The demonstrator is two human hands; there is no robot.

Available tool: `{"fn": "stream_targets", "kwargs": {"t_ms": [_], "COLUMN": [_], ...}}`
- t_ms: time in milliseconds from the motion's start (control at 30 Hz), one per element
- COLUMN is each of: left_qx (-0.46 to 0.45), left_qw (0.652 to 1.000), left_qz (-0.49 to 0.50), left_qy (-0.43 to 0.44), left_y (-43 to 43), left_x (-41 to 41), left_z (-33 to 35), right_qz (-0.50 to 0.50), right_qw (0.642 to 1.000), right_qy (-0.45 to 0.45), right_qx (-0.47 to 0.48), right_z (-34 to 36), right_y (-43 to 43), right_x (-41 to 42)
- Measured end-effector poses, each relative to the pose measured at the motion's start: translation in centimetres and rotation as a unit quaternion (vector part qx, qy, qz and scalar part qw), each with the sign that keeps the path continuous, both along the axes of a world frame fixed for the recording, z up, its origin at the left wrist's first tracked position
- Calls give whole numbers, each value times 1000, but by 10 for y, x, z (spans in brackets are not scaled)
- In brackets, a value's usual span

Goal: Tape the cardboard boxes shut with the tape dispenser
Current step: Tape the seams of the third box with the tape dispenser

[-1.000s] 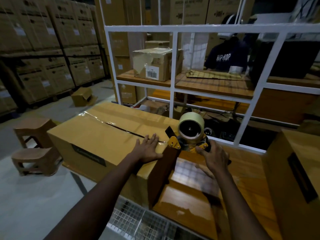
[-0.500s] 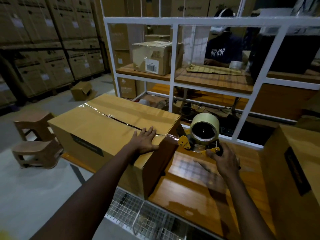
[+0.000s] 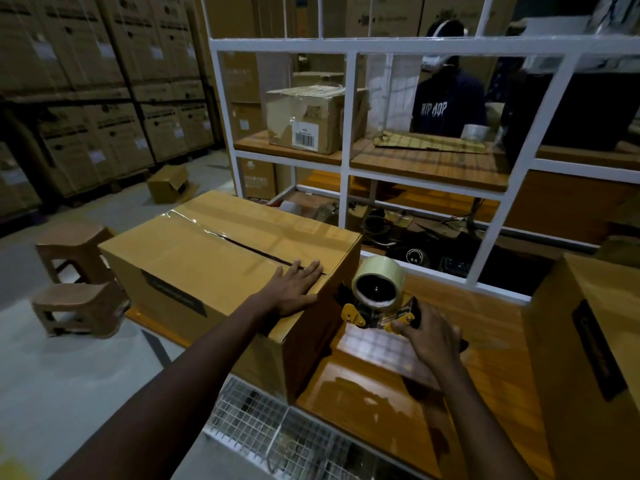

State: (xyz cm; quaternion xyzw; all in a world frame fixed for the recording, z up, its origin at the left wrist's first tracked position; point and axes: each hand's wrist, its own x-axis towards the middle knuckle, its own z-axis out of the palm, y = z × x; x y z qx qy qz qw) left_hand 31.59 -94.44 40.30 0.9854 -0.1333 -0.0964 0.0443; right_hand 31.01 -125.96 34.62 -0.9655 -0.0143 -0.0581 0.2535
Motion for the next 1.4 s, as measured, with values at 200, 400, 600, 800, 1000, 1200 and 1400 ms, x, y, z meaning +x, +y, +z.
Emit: {"fn": "stream_targets", "kwargs": {"t_ms": [200,400,600,800,1000,1200,1400], "left_qx": [4,27,14,18,14,9,21], "left_qw": [1000,999,999,1000,1000,1000,1000], "left_qz": [-9,-21,-33,-16,-5,-5,15], "left_qy": [1,0,-1,3,0,1,-9], "left_y": [-1,-1,-1,-3,-2,0,-5], "left_x": [0,0,2,0,0,1,-2], "left_z": [-2,-3,-5,-4,-4,-6,-7], "right_qz": [17,22,29,32,36,64,10], "right_qw": [999,999,998,995,991,988,993], "right_qy": [19,29,31,82,127,135,109], "right_qx": [-26,-34,-55,-37,-3,-41,34], "right_z": [-1,-5,0,-5,-16,-33,-22], "right_y": [19,32,46,57,56,52,33], "right_x": [10,13,17,17,25,8,-4]}}
